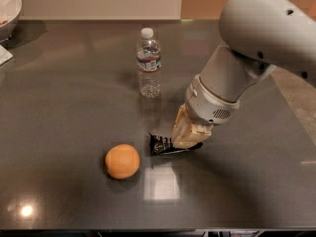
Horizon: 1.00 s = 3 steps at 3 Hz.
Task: Move rxbar chocolate near orange
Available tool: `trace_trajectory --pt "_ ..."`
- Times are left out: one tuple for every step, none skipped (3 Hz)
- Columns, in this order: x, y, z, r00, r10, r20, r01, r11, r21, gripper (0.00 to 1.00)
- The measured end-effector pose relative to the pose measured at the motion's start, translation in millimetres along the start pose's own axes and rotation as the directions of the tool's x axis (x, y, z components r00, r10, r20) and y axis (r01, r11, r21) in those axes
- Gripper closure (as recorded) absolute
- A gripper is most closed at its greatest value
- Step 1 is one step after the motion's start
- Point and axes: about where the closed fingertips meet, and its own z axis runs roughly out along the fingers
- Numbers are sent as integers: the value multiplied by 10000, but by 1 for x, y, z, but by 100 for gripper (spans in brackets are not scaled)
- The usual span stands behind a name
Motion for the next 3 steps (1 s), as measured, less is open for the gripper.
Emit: trace_trajectory --pt "-9 5 1 9997 -179 193 181 9998 -115 100" --pt "-15 8 4 9992 -278 290 286 9993 -245 83" --pt "-16 10 9 9991 -310 287 319 9989 -341 60"
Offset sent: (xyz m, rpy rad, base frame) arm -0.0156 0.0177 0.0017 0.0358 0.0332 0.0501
